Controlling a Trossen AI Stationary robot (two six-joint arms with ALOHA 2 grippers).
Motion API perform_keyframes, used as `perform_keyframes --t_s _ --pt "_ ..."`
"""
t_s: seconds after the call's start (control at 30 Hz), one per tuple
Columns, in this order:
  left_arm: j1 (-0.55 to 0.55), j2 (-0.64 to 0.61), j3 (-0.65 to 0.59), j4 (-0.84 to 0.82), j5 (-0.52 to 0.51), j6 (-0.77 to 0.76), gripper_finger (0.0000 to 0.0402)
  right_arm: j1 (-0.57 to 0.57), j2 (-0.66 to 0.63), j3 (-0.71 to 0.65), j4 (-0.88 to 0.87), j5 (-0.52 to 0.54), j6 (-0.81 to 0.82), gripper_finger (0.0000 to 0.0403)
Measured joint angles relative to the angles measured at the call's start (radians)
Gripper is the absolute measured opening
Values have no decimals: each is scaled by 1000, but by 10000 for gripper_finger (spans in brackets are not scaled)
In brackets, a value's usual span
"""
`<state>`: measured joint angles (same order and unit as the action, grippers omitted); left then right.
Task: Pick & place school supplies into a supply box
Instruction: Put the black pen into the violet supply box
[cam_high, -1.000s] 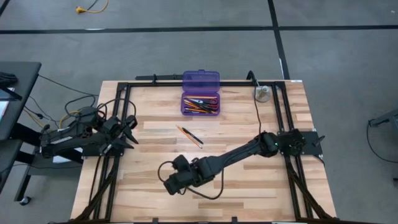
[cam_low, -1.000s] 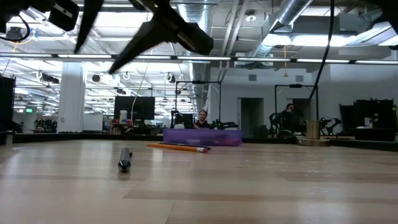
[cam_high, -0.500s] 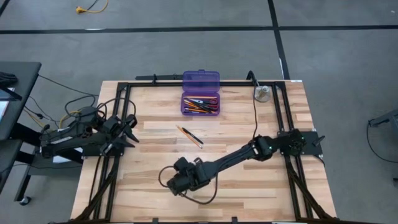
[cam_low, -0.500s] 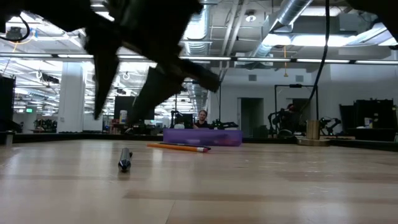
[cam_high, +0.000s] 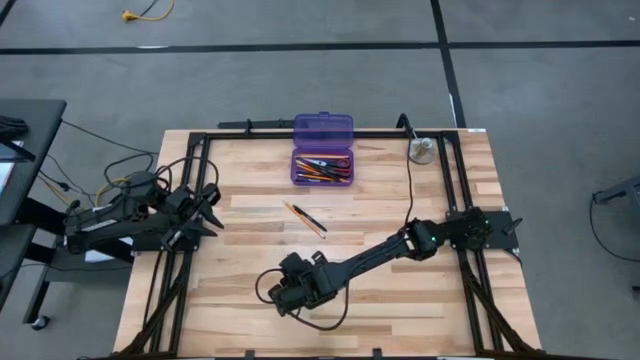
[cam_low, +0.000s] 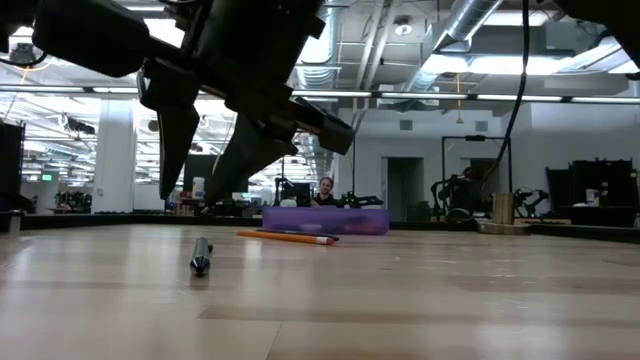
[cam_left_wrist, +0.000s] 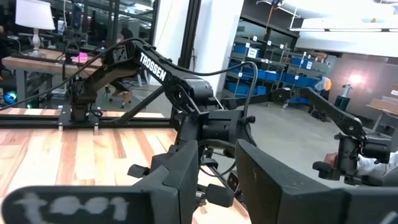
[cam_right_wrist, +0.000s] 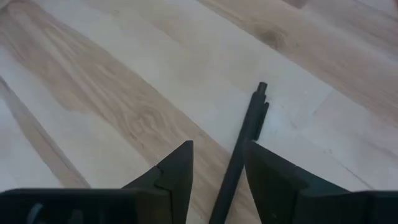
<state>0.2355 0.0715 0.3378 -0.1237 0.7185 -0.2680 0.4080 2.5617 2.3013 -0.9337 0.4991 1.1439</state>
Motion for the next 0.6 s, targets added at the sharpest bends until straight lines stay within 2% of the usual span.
perform_keyframes --t_s 0.4,0.6 --pt "0 0 0 0 0 0 96 0 33 -2 -5 -30 -1 197" --pt "0 0 0 0 0 0 96 -5 30 0 -22 -29 -1 208"
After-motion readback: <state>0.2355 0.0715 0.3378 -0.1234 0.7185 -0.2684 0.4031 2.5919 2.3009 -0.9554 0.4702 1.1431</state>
